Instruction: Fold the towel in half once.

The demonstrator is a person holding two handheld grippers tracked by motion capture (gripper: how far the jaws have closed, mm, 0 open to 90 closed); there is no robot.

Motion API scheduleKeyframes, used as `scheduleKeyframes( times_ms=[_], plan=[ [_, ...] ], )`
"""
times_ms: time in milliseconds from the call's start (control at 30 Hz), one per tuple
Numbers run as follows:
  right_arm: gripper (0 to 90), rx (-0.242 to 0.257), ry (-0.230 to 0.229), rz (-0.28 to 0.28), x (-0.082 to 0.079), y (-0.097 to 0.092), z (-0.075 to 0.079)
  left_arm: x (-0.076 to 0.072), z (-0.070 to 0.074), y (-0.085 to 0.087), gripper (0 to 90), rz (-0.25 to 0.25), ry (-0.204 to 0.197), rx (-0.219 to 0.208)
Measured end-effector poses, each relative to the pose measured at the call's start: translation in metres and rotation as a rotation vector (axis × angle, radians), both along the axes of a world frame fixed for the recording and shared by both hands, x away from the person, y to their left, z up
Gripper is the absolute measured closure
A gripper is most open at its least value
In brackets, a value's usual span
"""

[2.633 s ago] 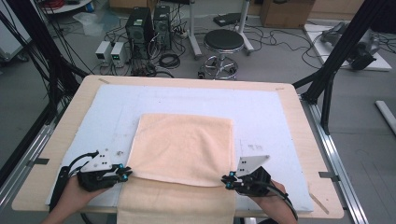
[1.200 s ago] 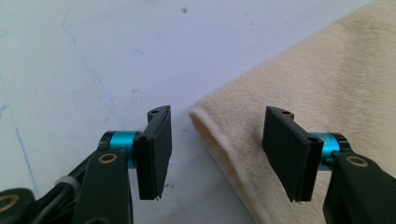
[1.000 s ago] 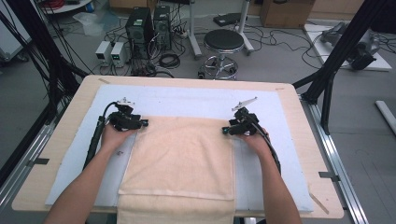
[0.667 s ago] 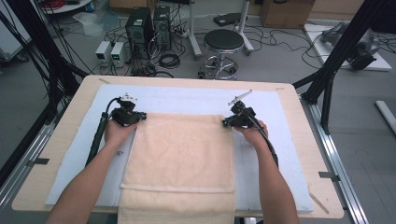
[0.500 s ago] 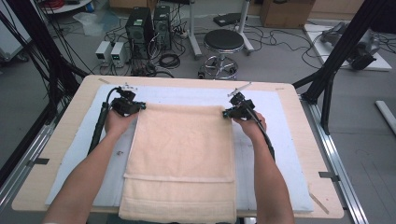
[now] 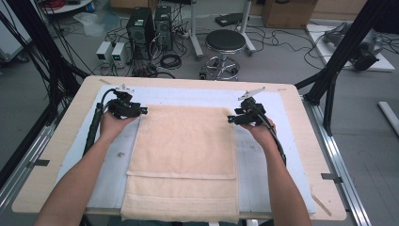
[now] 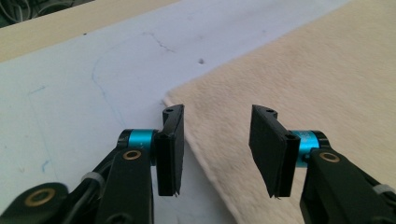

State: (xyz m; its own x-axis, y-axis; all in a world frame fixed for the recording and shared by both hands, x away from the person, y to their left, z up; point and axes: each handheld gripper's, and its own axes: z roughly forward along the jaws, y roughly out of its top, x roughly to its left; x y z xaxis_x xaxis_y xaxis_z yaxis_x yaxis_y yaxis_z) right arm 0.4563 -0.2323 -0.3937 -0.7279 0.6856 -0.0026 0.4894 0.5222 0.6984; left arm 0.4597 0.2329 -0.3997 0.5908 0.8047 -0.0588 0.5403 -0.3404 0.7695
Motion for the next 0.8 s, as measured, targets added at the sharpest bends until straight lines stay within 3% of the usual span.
scheduleKeyframes(
  times_ms=[233, 300, 367, 600, 733, 800],
  plan=[
    [41.6, 0.035, -0.006, 0.038, -0.033, 0.000, 0.004, -0.038, 0.003, 0.001, 49.4, -0.076, -0.022, -0.016],
    [38.1, 0.037, 0.002, 0.044, -0.043, 0.001, 0.004, -0.046, 0.004, 0.001, 47.2, -0.108, 0.007, -0.009],
    [37.7, 0.052, 0.004, 0.066, -0.054, 0.001, 0.004, -0.060, 0.005, 0.000, 45.1, -0.133, -0.028, -0.010],
    [36.0, 0.032, -0.049, 0.113, -0.085, 0.003, 0.006, -0.093, 0.002, 0.007, 40.7, -0.164, -0.059, -0.028],
    [32.6, 0.000, -0.033, 0.135, -0.096, 0.007, 0.008, -0.103, 0.001, 0.007, 34.3, -0.179, -0.025, -0.008],
    [32.0, 0.006, -0.043, 0.137, -0.100, 0.009, 0.010, -0.108, 0.005, 0.006, 32.1, -0.192, -0.036, -0.008]
  ],
)
